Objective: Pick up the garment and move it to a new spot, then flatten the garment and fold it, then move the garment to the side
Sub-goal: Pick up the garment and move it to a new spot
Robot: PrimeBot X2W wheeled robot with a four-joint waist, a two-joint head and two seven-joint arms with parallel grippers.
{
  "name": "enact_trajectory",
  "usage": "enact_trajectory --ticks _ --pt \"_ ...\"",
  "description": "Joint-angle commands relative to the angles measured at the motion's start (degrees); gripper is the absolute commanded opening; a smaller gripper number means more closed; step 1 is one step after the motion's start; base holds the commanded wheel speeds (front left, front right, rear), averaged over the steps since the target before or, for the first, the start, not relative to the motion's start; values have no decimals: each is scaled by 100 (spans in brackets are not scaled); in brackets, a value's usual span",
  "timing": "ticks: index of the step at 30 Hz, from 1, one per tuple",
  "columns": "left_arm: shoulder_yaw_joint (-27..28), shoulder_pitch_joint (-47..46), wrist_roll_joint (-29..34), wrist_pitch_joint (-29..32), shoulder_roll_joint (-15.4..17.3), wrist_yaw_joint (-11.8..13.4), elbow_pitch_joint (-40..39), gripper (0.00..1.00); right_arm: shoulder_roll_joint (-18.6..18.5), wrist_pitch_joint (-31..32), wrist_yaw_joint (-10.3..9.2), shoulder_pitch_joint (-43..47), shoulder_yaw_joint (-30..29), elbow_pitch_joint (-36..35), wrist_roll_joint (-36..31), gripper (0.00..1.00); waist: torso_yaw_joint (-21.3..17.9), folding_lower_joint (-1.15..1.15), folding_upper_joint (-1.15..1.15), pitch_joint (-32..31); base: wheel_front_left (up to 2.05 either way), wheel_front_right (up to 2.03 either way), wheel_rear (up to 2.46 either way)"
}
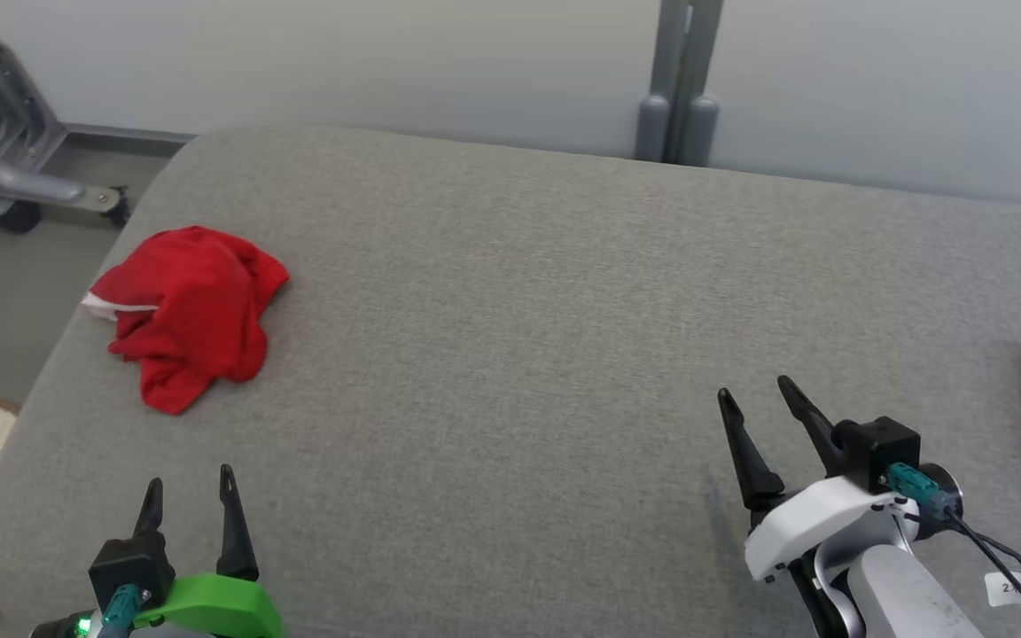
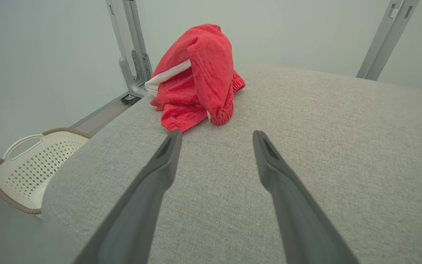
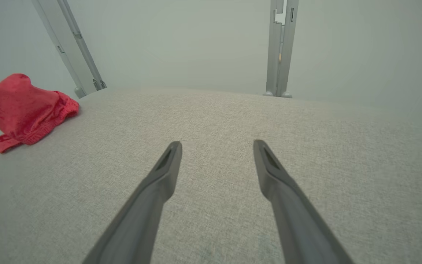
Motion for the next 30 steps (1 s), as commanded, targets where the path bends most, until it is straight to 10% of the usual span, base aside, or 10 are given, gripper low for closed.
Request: enact_trajectory --ticks 1,14,30 --pt "41 41 -66 2 15 34 13 100 -33 -15 -7 -105 114 28 52 100 809 0 0 169 0 0 0" --pt "152 221 -180 2 12 99 59 100 -101 -15 -7 -252 654 157 230 100 1520 0 0 202 0 0 0" --pt "521 -1174 -263 2 201 -493 810 100 -528 -15 -7 -583 827 51 241 100 679 0 0 901 0 0 0"
